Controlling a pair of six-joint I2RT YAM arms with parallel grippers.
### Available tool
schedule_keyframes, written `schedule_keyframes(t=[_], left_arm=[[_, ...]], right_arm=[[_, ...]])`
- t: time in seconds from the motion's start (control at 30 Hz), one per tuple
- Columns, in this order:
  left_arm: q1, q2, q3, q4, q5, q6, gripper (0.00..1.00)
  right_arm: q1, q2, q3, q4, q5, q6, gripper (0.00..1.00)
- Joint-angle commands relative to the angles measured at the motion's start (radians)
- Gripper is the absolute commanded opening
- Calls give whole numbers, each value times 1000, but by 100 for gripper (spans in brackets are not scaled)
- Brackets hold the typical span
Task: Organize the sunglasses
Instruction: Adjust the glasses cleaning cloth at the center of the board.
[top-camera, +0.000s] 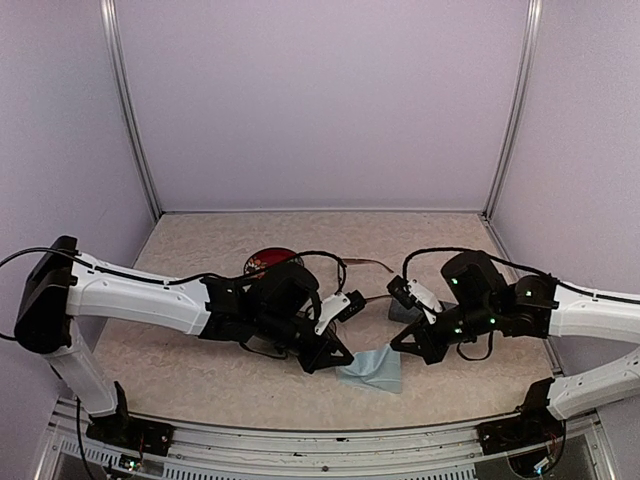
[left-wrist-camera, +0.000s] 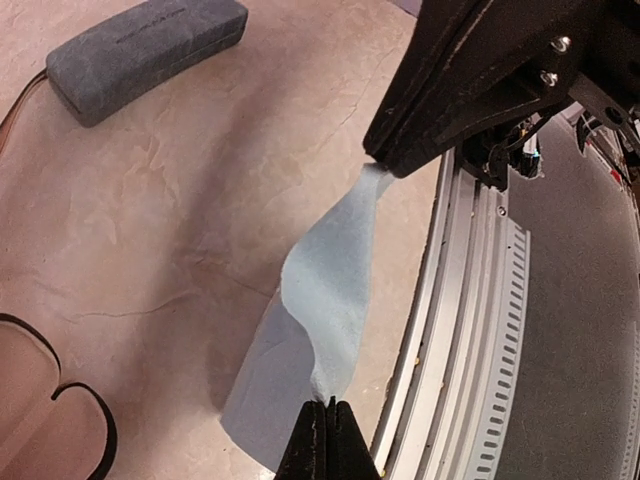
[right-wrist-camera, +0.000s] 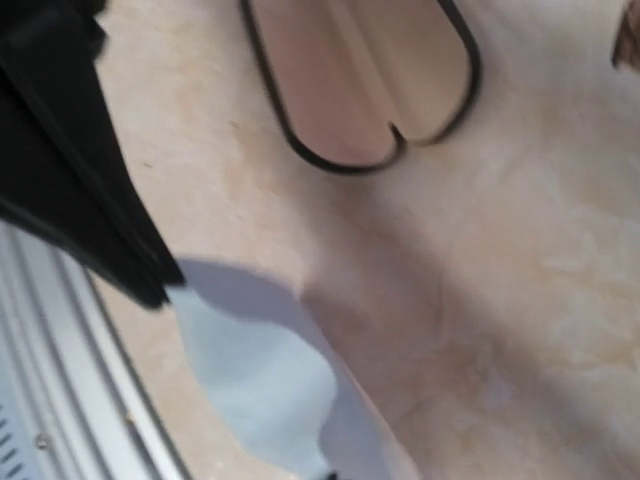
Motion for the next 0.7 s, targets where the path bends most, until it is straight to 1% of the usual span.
schedule_keyframes(t=[0.0,0.23,0.4,0.53,0.67], left_arm=[[-46,-51,41,-4,-22,9,0],[-114,-93,32,-28,-85,-32,0],[-148,-93,26,-41,-97,-73,0],[-145,-90,0,-20,-95,-95,0],[-131,-60,-5,-12,-83,-94,0]], right_arm=[[-5,-63,35,-71,-63,-35,0],[46,-103,39,-124,-74,-12,0],[87,-131,26,-138,-76,18,0],[101,-145,2,-129,-56,35,0],[101,-132,-32,-66,1,67,0]])
